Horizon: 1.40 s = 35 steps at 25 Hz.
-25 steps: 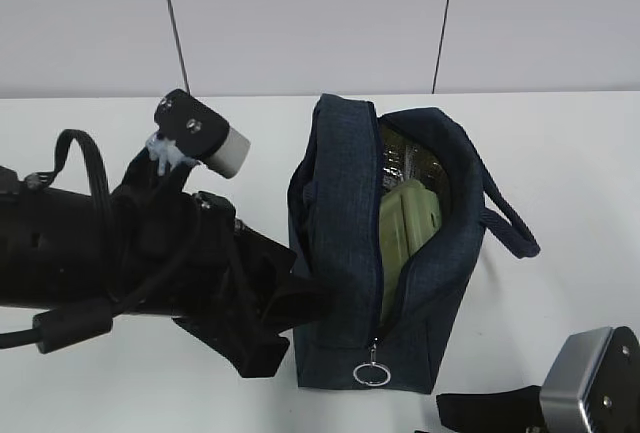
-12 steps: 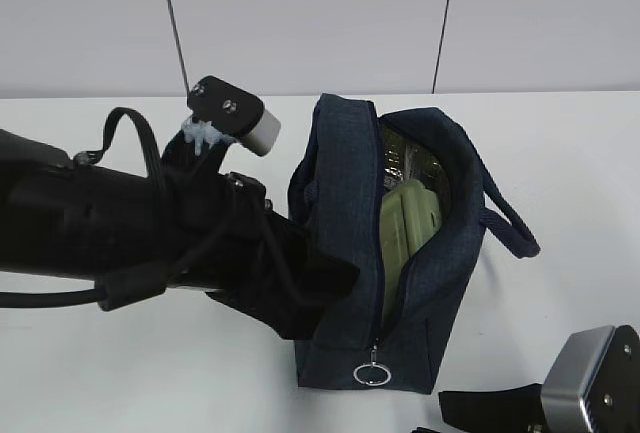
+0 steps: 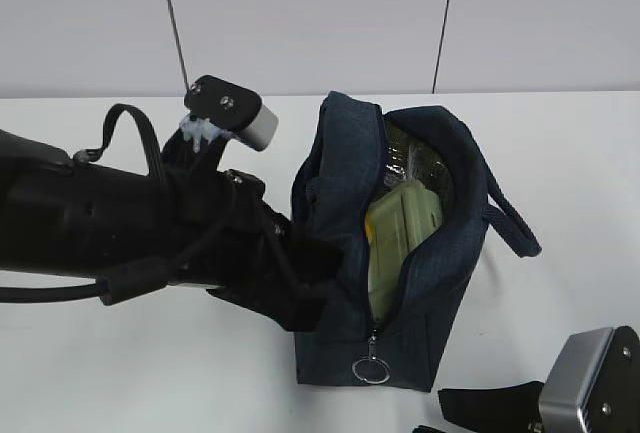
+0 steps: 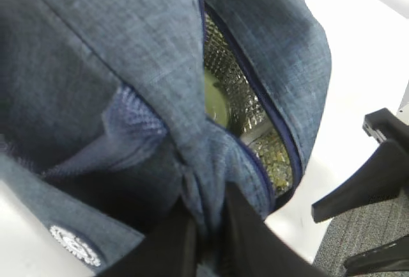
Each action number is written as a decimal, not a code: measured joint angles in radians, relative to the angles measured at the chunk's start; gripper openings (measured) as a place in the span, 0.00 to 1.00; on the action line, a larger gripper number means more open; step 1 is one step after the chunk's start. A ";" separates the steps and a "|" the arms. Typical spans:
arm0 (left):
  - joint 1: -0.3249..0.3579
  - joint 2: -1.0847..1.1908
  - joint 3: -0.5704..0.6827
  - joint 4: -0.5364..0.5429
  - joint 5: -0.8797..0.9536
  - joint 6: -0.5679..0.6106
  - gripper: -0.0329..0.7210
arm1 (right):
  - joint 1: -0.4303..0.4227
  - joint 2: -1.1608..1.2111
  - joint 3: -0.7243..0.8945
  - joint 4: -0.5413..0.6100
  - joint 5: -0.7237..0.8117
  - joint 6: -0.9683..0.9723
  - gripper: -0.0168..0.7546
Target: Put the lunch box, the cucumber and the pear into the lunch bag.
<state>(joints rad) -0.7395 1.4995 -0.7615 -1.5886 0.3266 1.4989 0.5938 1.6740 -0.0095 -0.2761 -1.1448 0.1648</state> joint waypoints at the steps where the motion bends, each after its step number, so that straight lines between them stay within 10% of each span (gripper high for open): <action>1: 0.000 -0.002 0.000 0.000 0.000 0.000 0.06 | 0.000 0.000 0.000 0.002 0.000 -0.010 0.46; 35: 0.000 -0.018 0.000 -0.002 -0.003 0.000 0.05 | 0.000 0.124 -0.160 0.068 -0.004 -0.126 0.44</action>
<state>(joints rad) -0.7395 1.4811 -0.7615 -1.5905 0.3235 1.4989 0.5938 1.7978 -0.1694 -0.2079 -1.1488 0.0393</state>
